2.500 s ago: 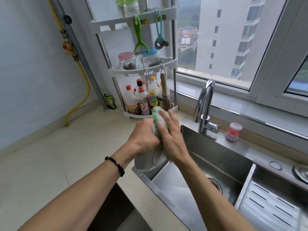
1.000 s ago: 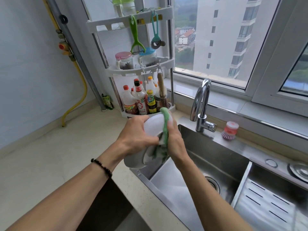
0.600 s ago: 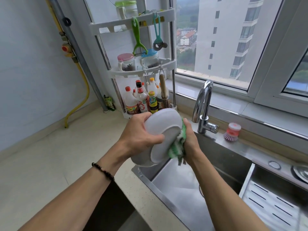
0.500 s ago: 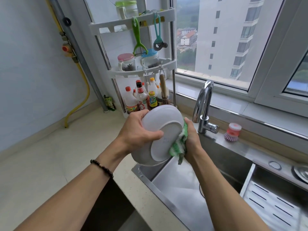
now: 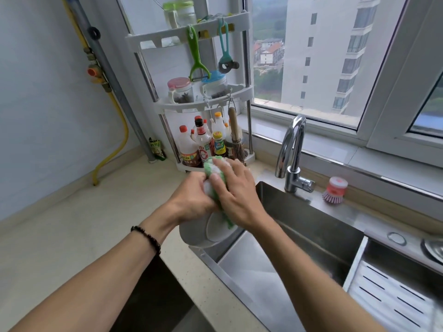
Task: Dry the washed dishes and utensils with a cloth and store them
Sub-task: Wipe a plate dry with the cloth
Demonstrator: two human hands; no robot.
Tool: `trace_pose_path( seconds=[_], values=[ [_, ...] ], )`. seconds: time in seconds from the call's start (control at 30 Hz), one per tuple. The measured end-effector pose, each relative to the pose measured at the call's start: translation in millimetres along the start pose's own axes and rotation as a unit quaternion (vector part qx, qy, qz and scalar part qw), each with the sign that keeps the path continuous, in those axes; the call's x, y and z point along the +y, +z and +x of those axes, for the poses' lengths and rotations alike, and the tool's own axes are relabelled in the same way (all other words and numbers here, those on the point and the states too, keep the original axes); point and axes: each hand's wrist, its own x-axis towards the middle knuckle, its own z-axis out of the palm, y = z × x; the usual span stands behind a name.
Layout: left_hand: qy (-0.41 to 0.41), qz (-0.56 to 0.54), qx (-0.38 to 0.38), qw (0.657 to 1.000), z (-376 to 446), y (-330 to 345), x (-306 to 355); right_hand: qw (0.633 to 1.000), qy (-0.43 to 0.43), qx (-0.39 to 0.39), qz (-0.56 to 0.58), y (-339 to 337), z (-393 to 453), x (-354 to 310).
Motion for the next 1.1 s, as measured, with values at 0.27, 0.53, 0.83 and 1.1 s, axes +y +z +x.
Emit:
trace_pose_path(
  seconds=[0.27, 0.53, 0.83, 1.1],
  values=[
    [0.007, 0.013, 0.069, 0.998, -7, 3, -5, 0.989, 0.02, 0.03, 0.145, 12, 5, 6],
    [0.0, 0.007, 0.105, 0.994, -10, 7, -5, 0.978, 0.085, 0.019, 0.192, 13, 6, 7],
    [-0.072, -0.189, 0.15, 0.968, -4, 9, -7, 0.992, 0.024, -0.015, 0.123, 13, -1, 14],
    [-0.111, -0.264, 0.227, 0.931, 6, 9, -7, 0.995, 0.025, -0.089, 0.039, 17, -12, 17]
  ],
)
